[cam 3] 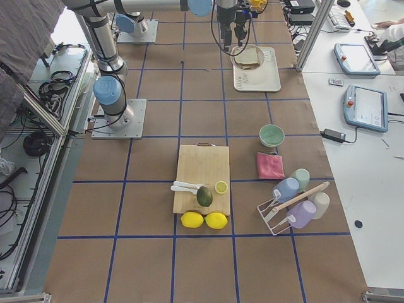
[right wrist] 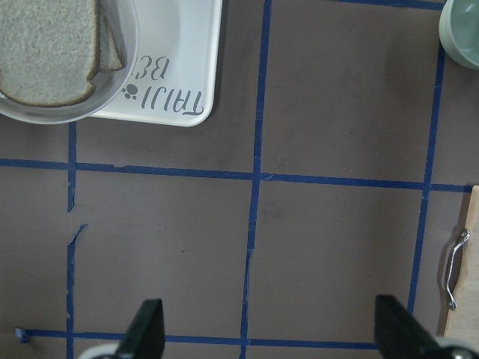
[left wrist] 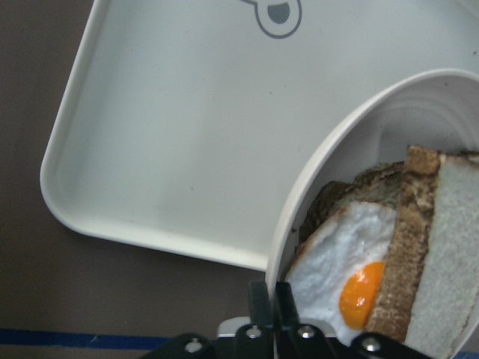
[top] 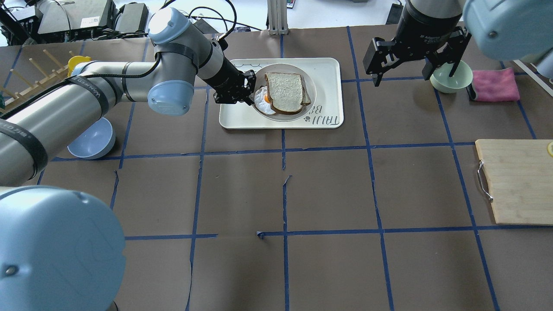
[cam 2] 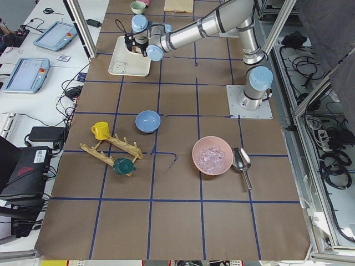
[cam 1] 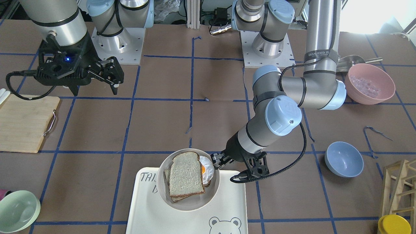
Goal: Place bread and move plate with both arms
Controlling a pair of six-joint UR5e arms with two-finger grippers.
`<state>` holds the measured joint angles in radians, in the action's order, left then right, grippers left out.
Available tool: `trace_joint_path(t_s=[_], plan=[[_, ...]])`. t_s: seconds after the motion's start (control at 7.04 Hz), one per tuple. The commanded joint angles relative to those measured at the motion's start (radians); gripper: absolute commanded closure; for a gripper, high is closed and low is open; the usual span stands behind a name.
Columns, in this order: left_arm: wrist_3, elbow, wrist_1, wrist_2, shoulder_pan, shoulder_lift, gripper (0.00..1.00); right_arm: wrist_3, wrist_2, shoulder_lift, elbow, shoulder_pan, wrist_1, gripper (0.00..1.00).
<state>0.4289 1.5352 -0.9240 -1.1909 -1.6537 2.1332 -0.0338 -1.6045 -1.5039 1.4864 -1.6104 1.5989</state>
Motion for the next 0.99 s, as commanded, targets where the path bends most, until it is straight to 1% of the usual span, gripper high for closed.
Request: trace_joint_path(t_s=[0.0, 0.14, 0.28, 0.43, 0.57, 0.71, 0.85], plan=[[0.002, -0.065, 0.008, 0.001, 0.0, 0.077, 1.0, 0.0, 0.0, 0.001, 0.0, 0.001, 0.0, 0.0], [0.002, -0.075, 0.011, 0.001, 0.0, 0.094, 1.0, 0.0, 0.0, 0.001, 0.0, 0.001, 0.0, 0.0], [-0.007, -0.078, 0.011, -0.004, 0.0, 0.103, 0.87, -0.002, 0.0, 0.001, 0.0, 0.001, 0.0, 0.0], [-0.018, -0.082, 0.013, -0.01, 0.002, 0.096, 0.01, -0.002, 0.0, 0.001, 0.0, 0.001, 0.0, 0.0], [-0.018, -0.095, 0.008, -0.022, 0.002, 0.076, 0.0, -0.002, 0.0, 0.001, 0.0, 0.001, 0.0, 0.0], [-0.019, -0.102, -0.01, -0.088, -0.001, 0.048, 0.0, 0.0, 0.0, 0.001, 0.0, 0.001, 0.0, 0.0], [-0.019, -0.109, -0.08, -0.098, -0.012, -0.014, 0.0, -0.002, 0.0, 0.001, 0.0, 0.001, 0.0, 0.0]])
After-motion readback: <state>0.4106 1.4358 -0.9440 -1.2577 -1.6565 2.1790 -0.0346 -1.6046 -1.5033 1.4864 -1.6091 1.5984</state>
